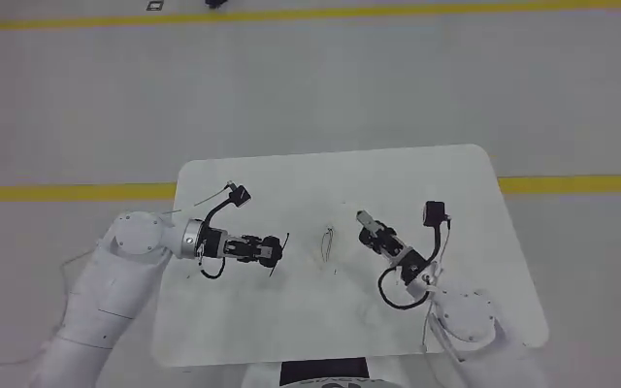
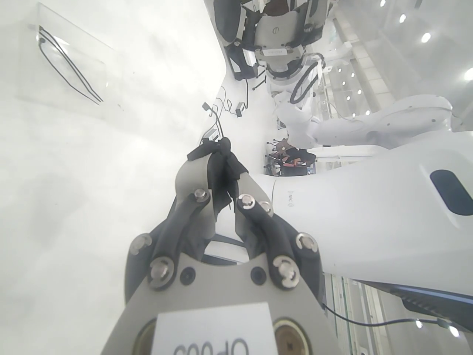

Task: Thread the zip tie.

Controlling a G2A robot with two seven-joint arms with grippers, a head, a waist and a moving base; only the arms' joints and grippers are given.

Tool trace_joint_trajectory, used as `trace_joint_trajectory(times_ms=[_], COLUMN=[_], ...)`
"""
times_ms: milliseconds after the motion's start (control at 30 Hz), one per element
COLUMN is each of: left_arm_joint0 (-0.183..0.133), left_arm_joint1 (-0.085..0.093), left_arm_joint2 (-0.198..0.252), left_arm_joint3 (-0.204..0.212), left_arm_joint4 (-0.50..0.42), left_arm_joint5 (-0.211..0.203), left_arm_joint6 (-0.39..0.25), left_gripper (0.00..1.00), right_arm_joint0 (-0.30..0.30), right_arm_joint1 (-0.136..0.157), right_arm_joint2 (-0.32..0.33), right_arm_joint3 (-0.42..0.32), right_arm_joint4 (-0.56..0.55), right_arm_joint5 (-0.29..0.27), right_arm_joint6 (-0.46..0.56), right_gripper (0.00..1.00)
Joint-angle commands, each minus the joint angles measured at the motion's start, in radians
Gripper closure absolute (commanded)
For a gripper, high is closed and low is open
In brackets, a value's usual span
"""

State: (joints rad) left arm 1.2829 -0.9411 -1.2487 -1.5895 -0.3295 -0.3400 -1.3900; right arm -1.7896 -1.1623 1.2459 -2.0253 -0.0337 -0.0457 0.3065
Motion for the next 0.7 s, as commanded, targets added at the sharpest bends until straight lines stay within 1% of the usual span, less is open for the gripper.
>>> trace_joint_trajectory(times_ms=[0, 100, 167, 233, 300, 367, 400, 667], left_arm_joint0=[0.000, 0.000, 0.000, 0.000, 0.000, 0.000, 0.000, 0.000], left_arm_joint1=[0.000, 0.000, 0.000, 0.000, 0.000, 0.000, 0.000, 0.000], left_arm_joint2=[0.000, 0.000, 0.000, 0.000, 0.000, 0.000, 0.000, 0.000], left_arm_joint3=[0.000, 0.000, 0.000, 0.000, 0.000, 0.000, 0.000, 0.000], left_arm_joint4=[0.000, 0.000, 0.000, 0.000, 0.000, 0.000, 0.000, 0.000], left_arm_joint5=[0.000, 0.000, 0.000, 0.000, 0.000, 0.000, 0.000, 0.000], left_arm_joint6=[0.000, 0.000, 0.000, 0.000, 0.000, 0.000, 0.000, 0.000], left_gripper=[1.00, 1.00, 1.00, 1.00, 1.00, 1.00, 1.00, 1.00], right_arm_joint0=[0.041, 0.126, 0.190, 0.239, 0.288, 0.331, 0.344, 0.344], right_arm_joint1=[-0.006, -0.017, -0.027, -0.037, -0.051, -0.061, -0.064, -0.064], right_arm_joint2=[-0.066, -0.167, -0.229, -0.272, -0.305, -0.327, -0.331, -0.331], right_arm_joint3=[0.014, 0.070, 0.122, 0.168, 0.222, 0.266, 0.283, 0.283], right_arm_joint4=[-0.014, -0.032, -0.035, -0.017, 0.038, 0.079, 0.091, 0.091], right_arm_joint5=[0.016, 0.033, 0.029, 0.017, -0.001, -0.043, -0.056, -0.056], right_arm_joint6=[0.038, 0.127, 0.174, 0.186, 0.187, 0.194, 0.195, 0.195], right_gripper=[0.00, 0.00, 0.00, 0.00, 0.00, 0.00, 0.00, 0.00])
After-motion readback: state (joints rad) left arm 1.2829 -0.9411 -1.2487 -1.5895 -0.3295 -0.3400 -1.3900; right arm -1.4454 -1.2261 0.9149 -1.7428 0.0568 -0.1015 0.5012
